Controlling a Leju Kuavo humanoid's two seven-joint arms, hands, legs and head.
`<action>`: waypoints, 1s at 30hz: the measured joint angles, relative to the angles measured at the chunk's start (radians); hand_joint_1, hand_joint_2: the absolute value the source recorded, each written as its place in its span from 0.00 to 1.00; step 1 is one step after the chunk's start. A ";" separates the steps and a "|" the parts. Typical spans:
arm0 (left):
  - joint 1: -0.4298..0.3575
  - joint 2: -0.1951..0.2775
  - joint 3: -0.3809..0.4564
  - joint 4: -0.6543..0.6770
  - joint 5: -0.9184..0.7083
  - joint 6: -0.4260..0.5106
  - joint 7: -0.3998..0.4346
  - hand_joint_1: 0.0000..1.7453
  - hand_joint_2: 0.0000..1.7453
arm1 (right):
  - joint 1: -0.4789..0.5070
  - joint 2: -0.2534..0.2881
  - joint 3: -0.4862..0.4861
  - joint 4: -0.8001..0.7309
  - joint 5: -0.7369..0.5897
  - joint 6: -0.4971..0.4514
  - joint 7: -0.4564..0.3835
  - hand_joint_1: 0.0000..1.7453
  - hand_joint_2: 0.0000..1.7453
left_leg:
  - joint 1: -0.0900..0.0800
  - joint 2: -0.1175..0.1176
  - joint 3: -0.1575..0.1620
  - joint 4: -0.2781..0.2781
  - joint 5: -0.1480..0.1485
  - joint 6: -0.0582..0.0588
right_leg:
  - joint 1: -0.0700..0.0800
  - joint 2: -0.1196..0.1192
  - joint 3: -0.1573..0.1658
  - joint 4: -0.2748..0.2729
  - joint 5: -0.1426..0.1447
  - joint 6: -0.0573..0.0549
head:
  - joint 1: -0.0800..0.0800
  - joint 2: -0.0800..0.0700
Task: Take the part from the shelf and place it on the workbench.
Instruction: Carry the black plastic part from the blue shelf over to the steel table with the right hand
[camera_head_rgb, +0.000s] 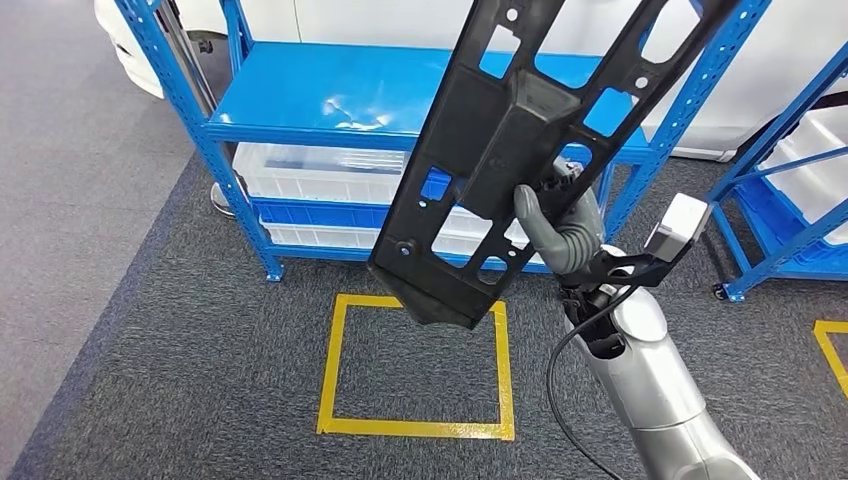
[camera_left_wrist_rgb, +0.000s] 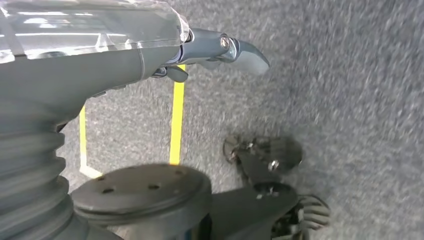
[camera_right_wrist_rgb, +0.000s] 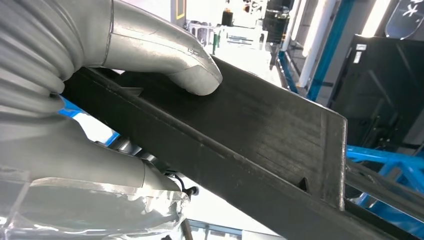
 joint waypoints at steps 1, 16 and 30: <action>0.001 0.000 0.000 0.000 0.000 0.000 0.000 0.00 1.00 | 0.002 0.000 0.000 0.001 -0.001 0.000 0.001 1.00 1.00 | 0.000 0.003 -0.008 0.003 0.004 0.000 | -0.002 0.000 -0.010 0.042 -0.015 0.003 | 0.000 0.000; 0.000 -0.004 -0.015 0.000 -0.017 0.004 0.012 0.00 1.00 | 0.015 0.000 -0.017 -0.007 -0.035 0.016 0.024 1.00 1.00 | 0.007 -0.006 -0.162 0.311 -0.136 -0.056 | 0.000 0.022 0.149 -0.226 0.082 -0.052 | 0.000 0.000; -0.009 -0.005 -0.024 0.000 -0.033 0.002 0.018 0.00 1.00 | 0.059 0.006 -0.048 -0.049 -0.041 0.001 0.024 1.00 1.00 | 0.007 -0.017 -0.050 0.018 0.027 -0.009 | -0.001 0.026 0.077 -0.115 0.020 -0.002 | 0.000 0.000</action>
